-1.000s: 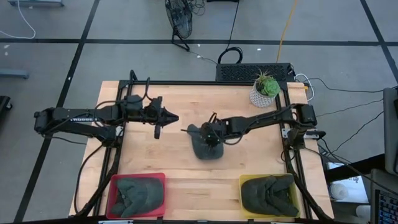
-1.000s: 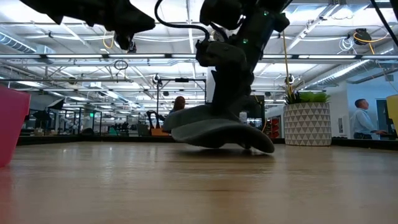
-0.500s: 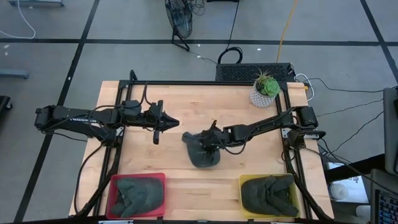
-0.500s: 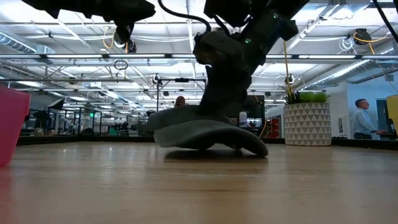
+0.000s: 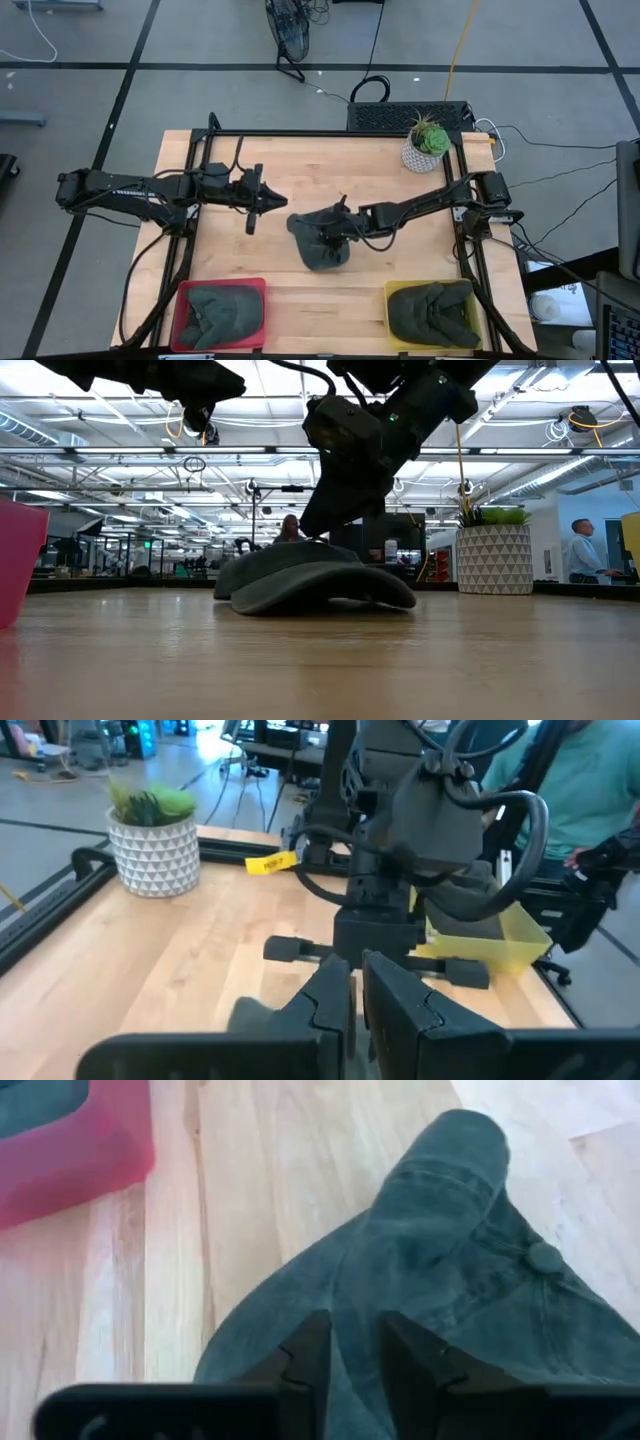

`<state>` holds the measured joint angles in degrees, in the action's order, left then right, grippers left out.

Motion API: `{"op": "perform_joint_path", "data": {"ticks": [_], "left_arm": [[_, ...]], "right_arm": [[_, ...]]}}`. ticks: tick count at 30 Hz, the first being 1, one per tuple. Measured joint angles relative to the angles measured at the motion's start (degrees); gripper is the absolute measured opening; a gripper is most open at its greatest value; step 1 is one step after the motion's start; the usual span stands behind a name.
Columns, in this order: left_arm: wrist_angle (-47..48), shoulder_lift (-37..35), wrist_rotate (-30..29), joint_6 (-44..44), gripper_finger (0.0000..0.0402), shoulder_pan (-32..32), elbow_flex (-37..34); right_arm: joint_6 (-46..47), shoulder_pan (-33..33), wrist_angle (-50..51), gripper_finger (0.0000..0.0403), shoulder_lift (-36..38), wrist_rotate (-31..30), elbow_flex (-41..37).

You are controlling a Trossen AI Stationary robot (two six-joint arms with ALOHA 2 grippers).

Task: Pick & Place hat
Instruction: Put the grey cap into the pink bin

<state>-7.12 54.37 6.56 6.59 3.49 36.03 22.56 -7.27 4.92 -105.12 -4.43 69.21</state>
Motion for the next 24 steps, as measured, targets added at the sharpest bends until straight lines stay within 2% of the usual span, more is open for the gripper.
{"op": "perform_joint_path", "data": {"ticks": [5,8,11,13,17,21,24], "left_arm": [[-0.25,-0.93,3.56,0.20,0.0037,0.00,0.00],[0.22,-3.13,5.47,0.64,0.0037,0.00,0.00],[1.40,-6.56,5.45,1.34,0.0037,0.00,0.00],[3.09,-8.98,4.81,1.61,0.0037,0.00,0.00],[8.66,-11.76,2.16,5.72,0.0037,-1.50,0.07],[12.77,-11.02,-5.03,8.54,0.0037,-5.52,0.07],[16.23,-9.44,-7.67,12.19,0.0037,-8.79,0.05]], "right_arm": [[-2.66,-0.49,-1.67,0.0100,0.00,0.06,-0.02],[-4.62,-1.56,-9.82,0.0115,0.00,1.94,-0.04],[-6.09,-3.49,-20.85,0.0120,-0.91,2.77,-0.28],[-7.29,-4.36,-24.34,0.0118,-2.19,3.09,-0.30],[-9.93,-4.85,-20.36,0.0107,-2.02,2.85,-0.59],[-11.49,-4.74,-14.26,0.0097,1.32,2.61,-0.42],[-13.78,-4.74,-8.90,0.0092,4.42,0.57,-1.04]]}}
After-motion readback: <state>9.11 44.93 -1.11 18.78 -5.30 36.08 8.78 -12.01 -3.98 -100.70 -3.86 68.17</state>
